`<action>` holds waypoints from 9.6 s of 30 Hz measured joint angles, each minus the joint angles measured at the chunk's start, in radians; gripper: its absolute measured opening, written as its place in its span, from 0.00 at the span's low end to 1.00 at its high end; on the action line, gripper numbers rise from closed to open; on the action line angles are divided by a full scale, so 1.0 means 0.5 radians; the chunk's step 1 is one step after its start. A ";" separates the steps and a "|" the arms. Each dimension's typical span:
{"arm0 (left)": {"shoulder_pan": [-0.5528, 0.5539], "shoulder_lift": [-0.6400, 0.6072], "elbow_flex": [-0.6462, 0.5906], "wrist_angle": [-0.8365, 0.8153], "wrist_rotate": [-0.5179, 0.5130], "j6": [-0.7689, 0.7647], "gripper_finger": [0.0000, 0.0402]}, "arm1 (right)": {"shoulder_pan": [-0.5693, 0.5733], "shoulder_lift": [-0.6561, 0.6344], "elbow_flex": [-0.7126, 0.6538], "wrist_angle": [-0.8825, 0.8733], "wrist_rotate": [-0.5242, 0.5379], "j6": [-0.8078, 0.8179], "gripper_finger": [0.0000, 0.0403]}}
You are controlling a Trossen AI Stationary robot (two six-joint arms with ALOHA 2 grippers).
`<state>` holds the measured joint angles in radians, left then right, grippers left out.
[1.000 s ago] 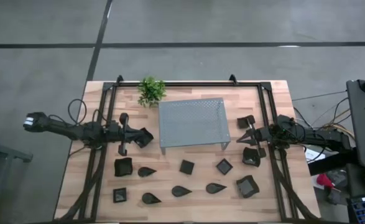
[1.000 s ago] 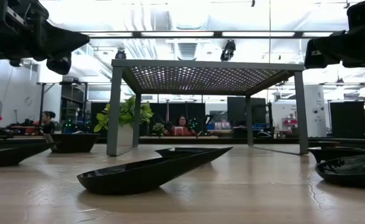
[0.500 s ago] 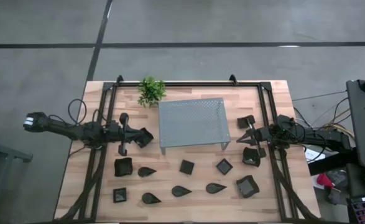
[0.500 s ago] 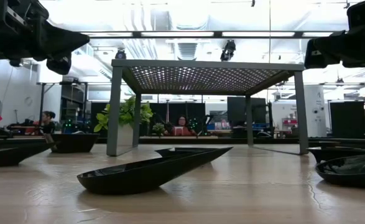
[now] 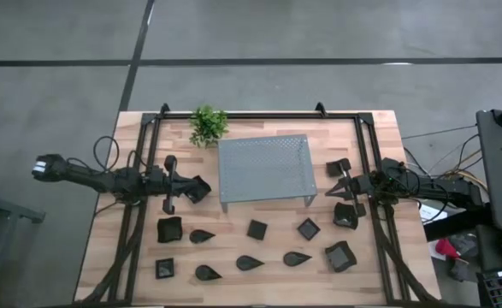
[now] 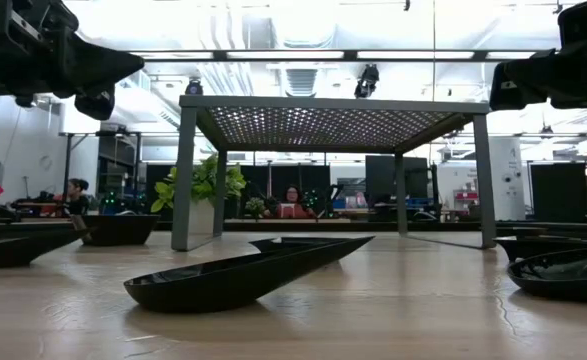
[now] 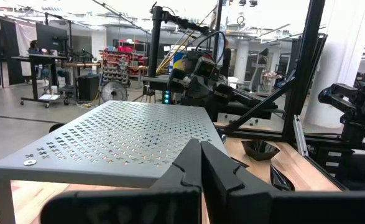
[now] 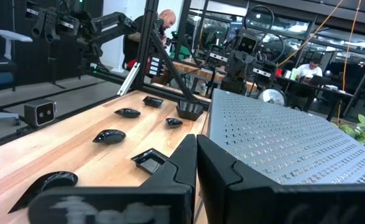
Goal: Pick & Place Mini shaped plates
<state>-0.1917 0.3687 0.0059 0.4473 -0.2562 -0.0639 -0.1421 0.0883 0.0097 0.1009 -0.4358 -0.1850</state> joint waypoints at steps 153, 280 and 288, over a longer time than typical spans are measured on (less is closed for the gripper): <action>0.000 0.001 0.000 -0.076 -0.001 0.000 0.00 | 1.637 3.034 1.724 -2.395 1.024 2.375 0.08; 0.001 0.000 0.000 -0.076 0.000 0.000 0.00 | 0.237 3.027 2.888 -2.548 1.874 -0.097 0.22; 0.000 0.001 0.000 -0.076 0.000 0.000 0.00 | 0.296 3.010 3.055 -2.615 1.872 0.161 0.29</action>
<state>-0.1917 0.3691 0.0059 0.4092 -0.2565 -0.0639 0.0058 1.5932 1.5372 -1.2068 0.4999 -0.1045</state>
